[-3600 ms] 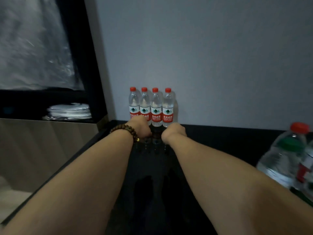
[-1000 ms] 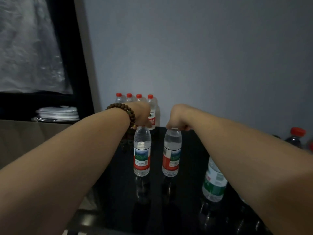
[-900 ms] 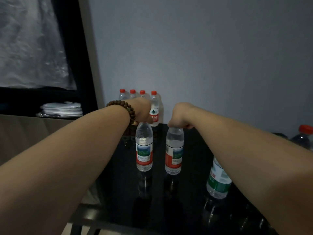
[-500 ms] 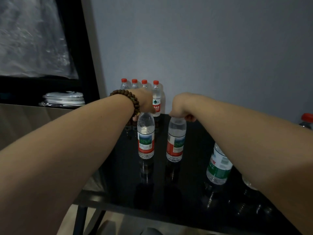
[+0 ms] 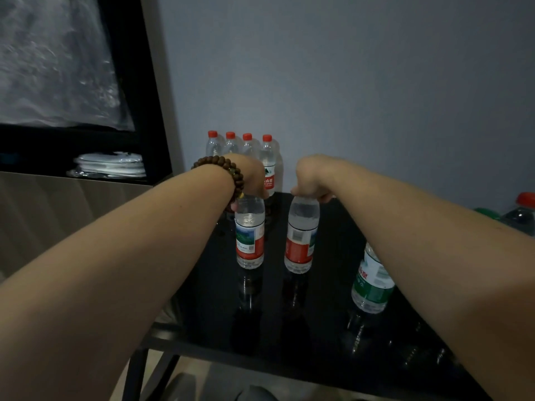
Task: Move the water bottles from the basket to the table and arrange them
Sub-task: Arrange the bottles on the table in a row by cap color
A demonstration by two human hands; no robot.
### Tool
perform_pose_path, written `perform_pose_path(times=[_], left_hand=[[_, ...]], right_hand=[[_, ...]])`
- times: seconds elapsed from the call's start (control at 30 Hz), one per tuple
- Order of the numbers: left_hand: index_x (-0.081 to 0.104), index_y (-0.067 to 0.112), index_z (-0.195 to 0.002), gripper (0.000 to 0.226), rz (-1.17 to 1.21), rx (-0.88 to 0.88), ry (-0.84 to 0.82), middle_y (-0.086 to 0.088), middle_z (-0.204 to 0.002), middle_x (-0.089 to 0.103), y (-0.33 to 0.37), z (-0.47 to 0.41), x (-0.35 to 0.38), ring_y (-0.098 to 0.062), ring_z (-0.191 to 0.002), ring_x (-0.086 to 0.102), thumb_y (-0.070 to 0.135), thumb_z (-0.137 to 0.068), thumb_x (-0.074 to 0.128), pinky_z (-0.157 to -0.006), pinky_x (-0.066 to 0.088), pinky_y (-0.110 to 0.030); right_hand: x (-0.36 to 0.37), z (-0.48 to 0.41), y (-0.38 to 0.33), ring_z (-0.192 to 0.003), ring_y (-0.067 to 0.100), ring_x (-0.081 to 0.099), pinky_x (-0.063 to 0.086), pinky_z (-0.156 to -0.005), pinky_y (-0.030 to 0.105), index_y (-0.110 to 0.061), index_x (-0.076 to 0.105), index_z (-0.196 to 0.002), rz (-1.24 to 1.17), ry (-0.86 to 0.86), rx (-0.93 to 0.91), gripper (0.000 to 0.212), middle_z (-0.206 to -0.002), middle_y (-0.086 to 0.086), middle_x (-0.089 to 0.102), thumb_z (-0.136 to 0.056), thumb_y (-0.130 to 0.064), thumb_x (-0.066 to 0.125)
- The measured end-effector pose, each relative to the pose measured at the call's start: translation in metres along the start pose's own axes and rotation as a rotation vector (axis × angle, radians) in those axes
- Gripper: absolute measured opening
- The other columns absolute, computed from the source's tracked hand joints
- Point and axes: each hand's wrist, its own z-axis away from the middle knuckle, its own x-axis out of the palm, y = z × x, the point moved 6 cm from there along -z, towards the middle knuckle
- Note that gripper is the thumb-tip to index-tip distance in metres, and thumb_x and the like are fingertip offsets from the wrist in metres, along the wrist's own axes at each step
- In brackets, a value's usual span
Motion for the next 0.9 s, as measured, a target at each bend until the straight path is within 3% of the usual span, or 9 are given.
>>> perform_pose_path(times=[0.07, 0.13, 0.27, 0.37, 0.53, 0.67, 0.77, 0.9], left_hand=[[0.052, 0.001, -0.130, 0.050, 0.015, 0.013, -0.038, -0.019, -0.093, 0.067, -0.002, -0.006, 0.002, -0.027, -0.079, 0.078, 0.039, -0.099, 0.064, -0.077, 0.065, -0.038], [0.053, 0.003, -0.133, 0.050, 0.009, 0.050, -0.042, -0.019, -0.100, 0.069, -0.002, -0.008, 0.000, -0.027, -0.080, 0.078, 0.035, -0.097, 0.068, -0.078, 0.065, -0.039], [0.061, 0.011, -0.127, 0.041, 0.017, 0.144, -0.040, -0.010, -0.108, 0.068, 0.003, -0.002, -0.006, -0.024, -0.087, 0.076, 0.024, -0.091, 0.076, -0.083, 0.064, -0.039], [0.063, 0.019, -0.124, 0.041, 0.054, 0.188, -0.039, -0.003, -0.113, 0.064, 0.005, 0.001, -0.007, -0.018, -0.090, 0.072, 0.019, -0.087, 0.079, -0.085, 0.063, -0.034], [0.064, 0.027, -0.124, 0.044, 0.064, 0.238, -0.010, 0.008, -0.102, 0.060, 0.007, 0.001, -0.008, -0.012, -0.093, 0.064, 0.016, -0.084, 0.081, -0.076, 0.053, -0.025], [0.061, 0.028, -0.121, 0.049, 0.027, 0.238, 0.036, 0.006, -0.109, 0.061, 0.006, -0.003, -0.009, -0.016, -0.102, 0.059, 0.019, -0.080, 0.085, -0.089, 0.049, -0.033], [0.059, 0.026, -0.123, 0.056, 0.046, 0.223, 0.042, 0.002, -0.118, 0.059, 0.004, -0.004, -0.009, -0.021, -0.112, 0.056, 0.017, -0.076, 0.087, -0.102, 0.050, -0.042], [0.062, 0.025, -0.118, 0.046, 0.119, 0.234, 0.112, 0.003, -0.107, 0.060, 0.006, -0.006, -0.004, -0.019, -0.101, 0.057, -0.004, -0.083, 0.070, -0.092, 0.053, -0.038]], right_hand=[[0.002, -0.002, 0.002, -0.081, 0.023, 0.069, 0.061, -0.084, 0.035, -0.007, 0.061, -0.095, -0.031, -0.045, -0.015, 0.018, -0.090, 0.012, 0.064, -0.101, -0.023, 0.064], [0.003, -0.003, 0.003, -0.084, 0.024, 0.071, 0.062, -0.085, 0.037, -0.006, 0.063, -0.109, -0.042, -0.066, -0.037, 0.019, -0.099, 0.012, 0.067, -0.099, -0.022, 0.067], [0.003, -0.002, 0.005, -0.092, 0.026, 0.071, 0.062, -0.087, 0.039, -0.009, 0.064, -0.120, -0.062, -0.081, -0.099, 0.026, -0.111, 0.012, 0.066, -0.095, -0.015, 0.070], [0.004, 0.001, 0.003, -0.094, 0.026, 0.070, 0.062, -0.085, 0.037, -0.010, 0.066, -0.119, -0.069, -0.086, -0.144, 0.027, -0.111, 0.010, 0.066, -0.093, -0.011, 0.072], [0.002, 0.006, 0.002, -0.090, 0.018, 0.062, 0.050, -0.065, 0.024, -0.016, 0.065, -0.109, -0.114, -0.080, -0.221, 0.019, -0.100, 0.002, 0.060, -0.093, -0.007, 0.071], [0.003, 0.008, 0.004, -0.087, 0.015, 0.058, 0.046, -0.065, 0.024, -0.020, 0.061, -0.098, -0.145, -0.071, -0.242, 0.019, -0.100, 0.000, 0.059, -0.092, -0.004, 0.070], [0.005, 0.010, 0.004, -0.091, 0.016, 0.058, 0.043, -0.063, 0.023, -0.019, 0.063, -0.101, -0.172, -0.063, -0.251, 0.020, -0.105, 0.002, 0.061, -0.091, -0.002, 0.069], [0.007, 0.014, 0.004, -0.089, 0.016, 0.057, 0.044, -0.063, 0.024, -0.015, 0.066, -0.109, -0.198, -0.064, -0.245, 0.025, -0.107, 0.003, 0.061, -0.090, 0.002, 0.067]])
